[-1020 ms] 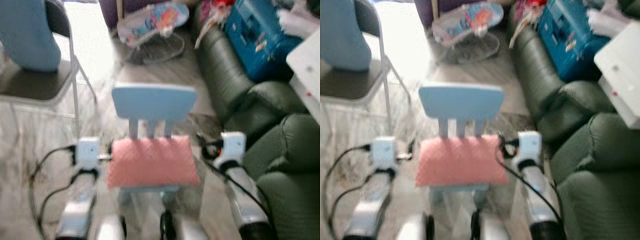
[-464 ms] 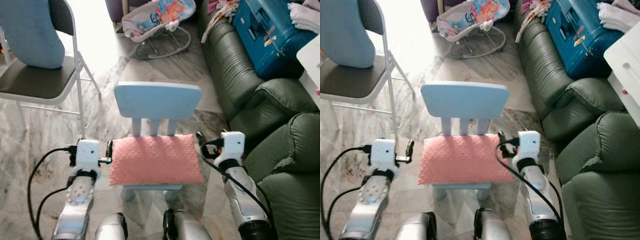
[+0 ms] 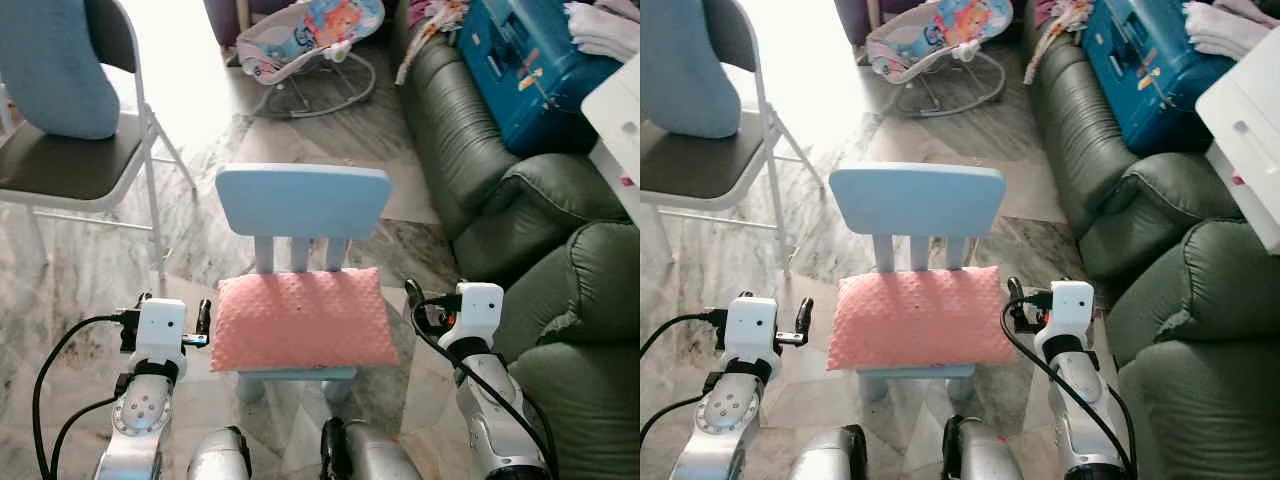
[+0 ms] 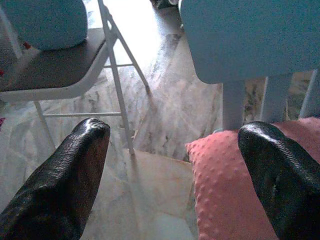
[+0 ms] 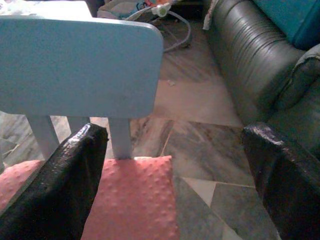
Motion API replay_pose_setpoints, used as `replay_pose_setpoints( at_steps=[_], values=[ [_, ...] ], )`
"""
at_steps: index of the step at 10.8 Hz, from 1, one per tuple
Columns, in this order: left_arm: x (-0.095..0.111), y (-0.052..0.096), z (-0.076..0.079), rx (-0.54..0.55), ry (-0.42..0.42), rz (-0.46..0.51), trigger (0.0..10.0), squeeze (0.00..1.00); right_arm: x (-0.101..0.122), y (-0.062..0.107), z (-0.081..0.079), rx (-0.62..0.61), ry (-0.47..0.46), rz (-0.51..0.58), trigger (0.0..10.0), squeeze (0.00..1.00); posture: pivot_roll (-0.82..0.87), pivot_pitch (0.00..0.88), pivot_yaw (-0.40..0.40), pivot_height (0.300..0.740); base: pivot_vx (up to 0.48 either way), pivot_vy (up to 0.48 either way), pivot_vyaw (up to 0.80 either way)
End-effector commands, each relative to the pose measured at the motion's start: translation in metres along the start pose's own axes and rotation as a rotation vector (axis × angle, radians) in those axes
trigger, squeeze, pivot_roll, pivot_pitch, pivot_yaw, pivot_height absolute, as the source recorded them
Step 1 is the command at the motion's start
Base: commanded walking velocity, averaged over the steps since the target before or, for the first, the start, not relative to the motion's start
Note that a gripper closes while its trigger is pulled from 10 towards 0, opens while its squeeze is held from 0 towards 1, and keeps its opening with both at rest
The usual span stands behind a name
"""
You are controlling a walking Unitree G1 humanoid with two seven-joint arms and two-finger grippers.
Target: Move the pillow to the sofa
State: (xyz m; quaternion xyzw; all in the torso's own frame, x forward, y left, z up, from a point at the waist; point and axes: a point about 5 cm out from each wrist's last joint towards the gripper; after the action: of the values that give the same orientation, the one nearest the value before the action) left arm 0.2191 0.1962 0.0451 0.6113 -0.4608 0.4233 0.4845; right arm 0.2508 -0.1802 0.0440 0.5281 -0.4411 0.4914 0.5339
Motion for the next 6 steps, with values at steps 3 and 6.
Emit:
replay_pose_setpoints(
  at_steps=[3, 6],
  values=[
    [0.017, -0.016, 0.002, 0.009, -0.016, 0.044, 10.0, 0.0, 0.002, -0.007, 0.003, -0.061, -0.008, 0.036, 10.0, 0.0, 0.0, 0.081, 0.017, 0.74, 0.0, 0.0, 0.0],
    [0.046, -0.042, 0.008, -0.059, -0.076, 0.145, 10.0, 0.0, 0.007, -0.007, 0.004, -0.091, -0.011, 0.072, 10.0, 0.0, -0.03, 0.052, 0.073, 0.74, 0.0, 0.0, 0.0]
  ],
)
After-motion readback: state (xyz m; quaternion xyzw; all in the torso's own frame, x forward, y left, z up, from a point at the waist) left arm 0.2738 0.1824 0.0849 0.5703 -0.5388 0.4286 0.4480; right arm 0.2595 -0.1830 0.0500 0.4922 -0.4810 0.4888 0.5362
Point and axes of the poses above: a point about 5 cm out from each wrist's last joint towards the gripper, its own y axis pointing back from the gripper into the wrist, its own x axis along the axis of the wrist's last joint, z = x × y, and after that the axes turned 5 degrees about y, right-handed
